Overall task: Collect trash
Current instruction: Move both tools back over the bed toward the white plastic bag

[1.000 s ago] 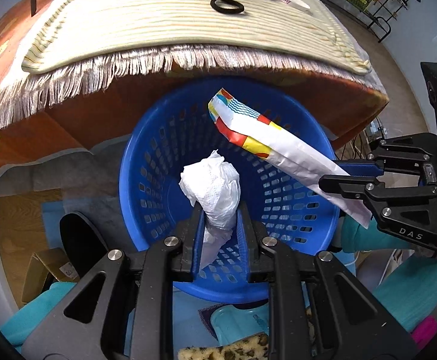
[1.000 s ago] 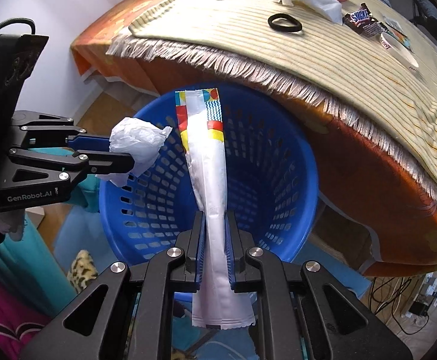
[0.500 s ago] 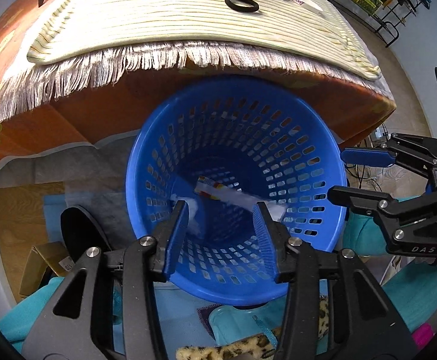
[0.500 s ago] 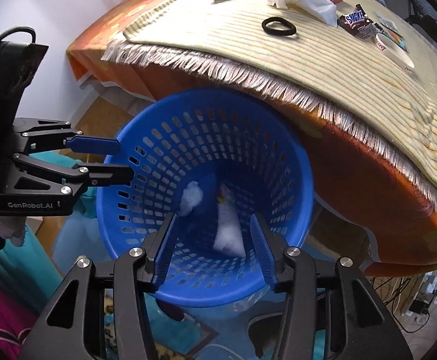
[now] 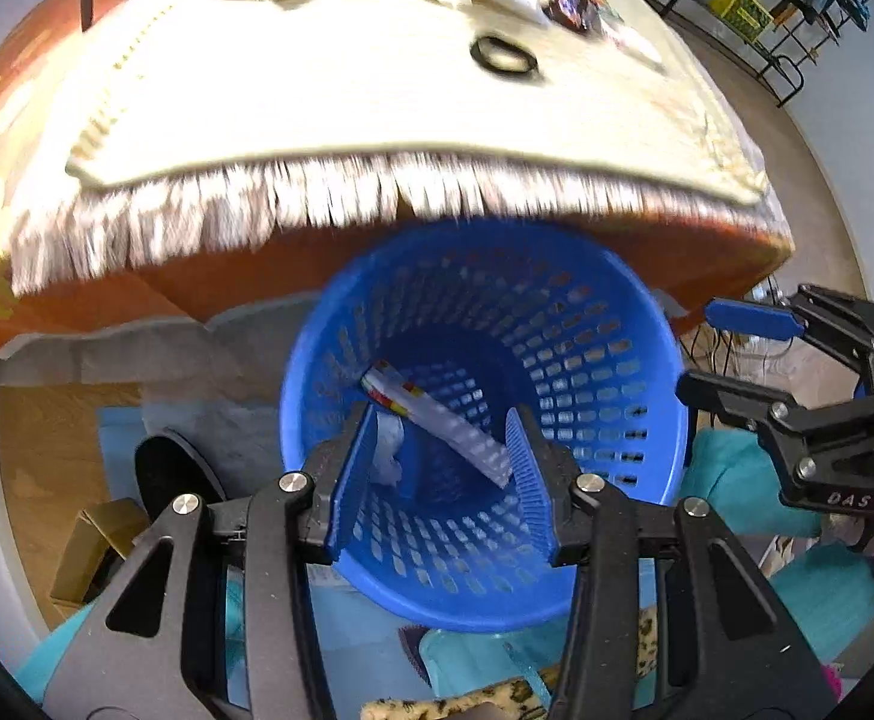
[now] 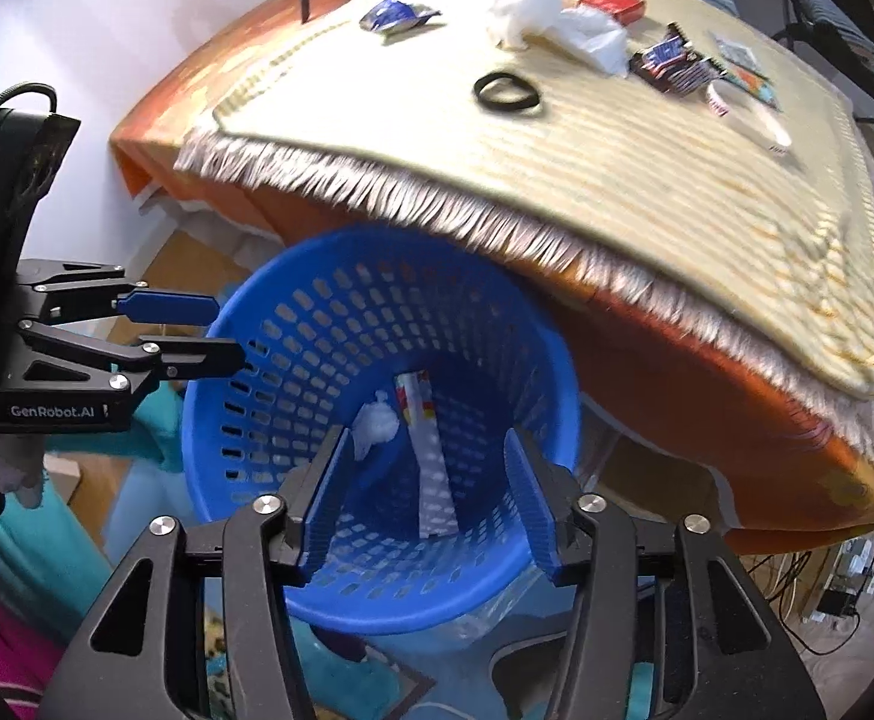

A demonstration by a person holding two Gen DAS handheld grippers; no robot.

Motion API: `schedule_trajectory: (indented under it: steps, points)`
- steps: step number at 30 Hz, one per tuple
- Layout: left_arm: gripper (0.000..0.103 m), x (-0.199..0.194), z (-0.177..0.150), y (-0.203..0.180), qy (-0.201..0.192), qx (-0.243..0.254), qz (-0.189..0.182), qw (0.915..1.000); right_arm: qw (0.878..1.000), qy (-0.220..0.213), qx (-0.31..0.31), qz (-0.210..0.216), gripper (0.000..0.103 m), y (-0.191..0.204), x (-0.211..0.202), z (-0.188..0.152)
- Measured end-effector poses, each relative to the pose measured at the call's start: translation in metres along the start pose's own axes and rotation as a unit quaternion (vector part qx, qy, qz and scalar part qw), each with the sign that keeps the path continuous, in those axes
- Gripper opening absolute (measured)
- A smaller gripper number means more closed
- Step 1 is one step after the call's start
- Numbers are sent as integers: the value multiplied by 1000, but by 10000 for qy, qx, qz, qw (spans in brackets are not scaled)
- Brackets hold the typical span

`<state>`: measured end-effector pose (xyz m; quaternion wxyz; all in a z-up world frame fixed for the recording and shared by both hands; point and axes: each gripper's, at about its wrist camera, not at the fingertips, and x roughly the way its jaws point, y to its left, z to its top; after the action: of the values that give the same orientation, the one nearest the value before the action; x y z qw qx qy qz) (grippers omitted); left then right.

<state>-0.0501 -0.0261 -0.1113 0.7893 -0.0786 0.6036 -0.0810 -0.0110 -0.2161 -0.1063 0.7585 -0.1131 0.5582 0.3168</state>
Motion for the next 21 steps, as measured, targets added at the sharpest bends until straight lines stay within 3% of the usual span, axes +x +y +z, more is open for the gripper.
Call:
schedule_trajectory:
  steps: [3,7,13,21]
  points:
    - [46,-10,17,4,-147,3,68,9999,9998,-135,145,39,61,-9,-11,11]
    - [60,-25,43,11,-421,-13,179,9990,9991,-284,305,-32,62,-22,-25,27]
    - [60,-40,88,15,-759,-110,158,9969,9975,-514,417,-234,62,-49,-45,51]
    - [61,-37,141,10,-865,-281,-33,9959,9929,-689,821,-523,63,-104,-64,89]
